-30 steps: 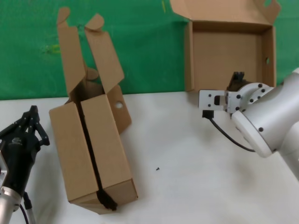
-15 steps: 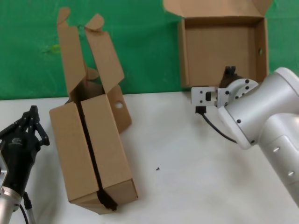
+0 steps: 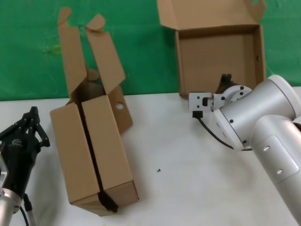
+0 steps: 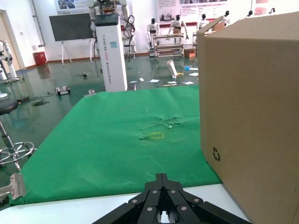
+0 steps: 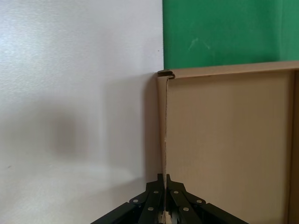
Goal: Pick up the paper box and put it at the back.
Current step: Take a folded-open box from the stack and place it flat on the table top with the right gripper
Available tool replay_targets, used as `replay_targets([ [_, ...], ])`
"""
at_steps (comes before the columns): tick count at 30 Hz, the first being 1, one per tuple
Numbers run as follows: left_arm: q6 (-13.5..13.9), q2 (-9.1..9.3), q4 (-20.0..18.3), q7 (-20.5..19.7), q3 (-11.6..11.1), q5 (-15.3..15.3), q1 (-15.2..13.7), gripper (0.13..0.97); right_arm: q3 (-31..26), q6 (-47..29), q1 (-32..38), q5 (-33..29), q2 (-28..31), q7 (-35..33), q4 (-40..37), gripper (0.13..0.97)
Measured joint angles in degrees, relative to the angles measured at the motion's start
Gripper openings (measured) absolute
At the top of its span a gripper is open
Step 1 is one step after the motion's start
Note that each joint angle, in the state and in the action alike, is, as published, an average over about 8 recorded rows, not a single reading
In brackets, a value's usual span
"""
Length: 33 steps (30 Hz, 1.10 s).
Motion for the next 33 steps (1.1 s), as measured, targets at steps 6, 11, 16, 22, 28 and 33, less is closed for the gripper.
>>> replay_targets([
  [6,0.0,0.00,0.0,0.0,0.0,0.0,0.0,0.143,1.3,1.9,0.5,-0.5,-1.0,0.1,-2.1,0.148],
  [11,0.0,0.00,0.0,0.0,0.0,0.0,0.0,0.143,2.3,2.9,0.7,-0.8,-1.7,0.1,-2.8,0.148],
  [16,0.0,0.00,0.0,0.0,0.0,0.0,0.0,0.143,3.1,3.4,0.8,-0.8,-2.0,-0.1,-3.1,0.148],
  [22,0.0,0.00,0.0,0.0,0.0,0.0,0.0,0.143,3.9,3.4,0.6,-0.5,-2.2,-0.7,-2.9,0.148],
  [28,0.0,0.00,0.0,0.0,0.0,0.0,0.0,0.143,4.3,2.9,0.3,-0.3,-2.3,-1.3,-2.2,0.148],
  [33,0.0,0.00,0.0,0.0,0.0,0.0,0.0,0.143,4.5,2.2,0.1,0.0,-2.3,-1.9,-1.6,0.148],
])
